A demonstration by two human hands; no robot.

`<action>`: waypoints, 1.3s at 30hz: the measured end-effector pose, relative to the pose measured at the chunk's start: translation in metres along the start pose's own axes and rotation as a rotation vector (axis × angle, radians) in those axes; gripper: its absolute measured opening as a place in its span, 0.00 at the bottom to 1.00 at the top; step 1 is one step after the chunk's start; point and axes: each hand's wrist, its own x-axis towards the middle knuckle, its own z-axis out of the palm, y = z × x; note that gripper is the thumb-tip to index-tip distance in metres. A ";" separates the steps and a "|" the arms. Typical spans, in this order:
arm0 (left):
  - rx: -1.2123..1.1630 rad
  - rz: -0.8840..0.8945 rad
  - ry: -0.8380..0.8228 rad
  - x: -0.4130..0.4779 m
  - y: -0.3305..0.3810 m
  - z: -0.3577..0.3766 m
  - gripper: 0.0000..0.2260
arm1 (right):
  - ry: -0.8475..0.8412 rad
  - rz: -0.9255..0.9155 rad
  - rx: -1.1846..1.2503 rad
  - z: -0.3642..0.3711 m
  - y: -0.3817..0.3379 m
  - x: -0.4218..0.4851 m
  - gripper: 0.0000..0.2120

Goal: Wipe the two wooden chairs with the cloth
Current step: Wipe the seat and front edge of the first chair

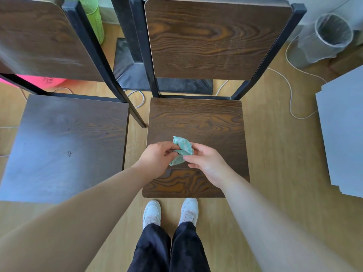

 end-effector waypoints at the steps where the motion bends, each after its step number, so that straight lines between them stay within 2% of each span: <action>1: -0.025 -0.022 0.000 0.000 -0.001 0.000 0.09 | -0.004 -0.005 -0.039 0.000 0.001 0.000 0.21; 5: -0.112 -0.095 -0.006 0.002 -0.003 -0.002 0.03 | -0.003 -0.009 -0.173 -0.003 0.003 0.001 0.21; 8: -0.179 -0.133 -0.018 0.003 -0.002 -0.002 0.05 | 0.009 -0.007 -0.227 -0.003 0.004 0.002 0.22; 16: -0.544 -0.210 -0.107 0.004 -0.003 0.002 0.08 | 0.082 -0.001 -0.104 0.010 0.008 0.006 0.20; 26: -0.683 -0.275 -0.125 0.006 -0.008 0.002 0.06 | 0.097 -0.006 -0.053 0.007 0.012 0.006 0.19; 33: -0.711 -0.279 -0.106 0.005 -0.010 0.006 0.07 | 0.132 0.009 0.045 -0.001 0.012 0.000 0.26; 37: -0.769 -0.275 -0.087 0.004 -0.010 0.011 0.07 | 0.069 -0.019 0.147 -0.002 0.014 -0.005 0.29; 39: -0.816 -0.285 -0.070 0.004 -0.009 0.014 0.08 | 0.064 -0.029 0.068 0.002 0.017 -0.007 0.34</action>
